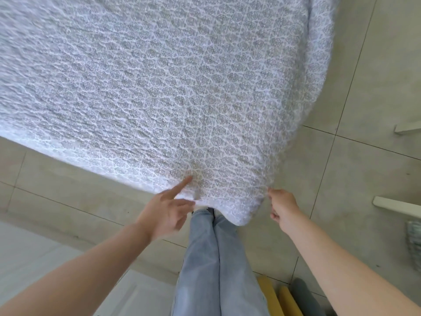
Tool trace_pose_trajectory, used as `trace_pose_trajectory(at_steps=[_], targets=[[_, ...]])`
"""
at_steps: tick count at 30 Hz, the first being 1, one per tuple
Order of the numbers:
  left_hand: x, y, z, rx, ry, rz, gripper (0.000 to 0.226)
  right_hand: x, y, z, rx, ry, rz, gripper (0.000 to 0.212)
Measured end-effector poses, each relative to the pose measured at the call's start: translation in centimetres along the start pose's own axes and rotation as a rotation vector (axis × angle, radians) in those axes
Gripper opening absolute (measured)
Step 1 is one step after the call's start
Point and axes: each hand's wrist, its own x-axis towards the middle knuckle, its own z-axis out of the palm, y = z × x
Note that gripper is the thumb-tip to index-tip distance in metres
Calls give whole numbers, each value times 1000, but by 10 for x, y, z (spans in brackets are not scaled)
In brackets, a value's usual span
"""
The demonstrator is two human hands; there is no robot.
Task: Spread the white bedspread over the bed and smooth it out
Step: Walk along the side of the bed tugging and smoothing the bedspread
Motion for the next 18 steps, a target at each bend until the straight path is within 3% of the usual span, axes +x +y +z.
trace_pose_trajectory(at_steps=[1, 2, 6, 8, 9, 10, 12, 14, 18], targets=[[0, 4, -5, -77, 19, -81, 19, 1, -10, 0, -13, 19, -3, 17], [3, 8, -13, -175, 93, -268, 20, 1, -22, -1, -32, 55, -47, 18], [12, -23, -33, -478, 488, -1389, 15, -14, -79, 4, -85, 179, -468, 45], [14, -51, -35, -844, 600, -1746, 43, -21, -100, 15, -146, 149, -615, 41], [15, -63, -35, -1048, 631, -1840, 55, -21, -107, 22, -178, 118, -613, 36], [17, -71, -31, -1180, 652, -1865, 56, -20, -110, 24, -222, 97, -576, 41], [22, -73, -25, -1185, 656, -1810, 40, -17, -105, 20, -284, 48, -547, 43], [25, -68, -24, -979, 637, -1746, 40, -15, -97, 12, -262, 12, -625, 25], [8, -59, -26, -329, 280, -1597, 46, -11, -85, 0, -322, 39, -704, 29]])
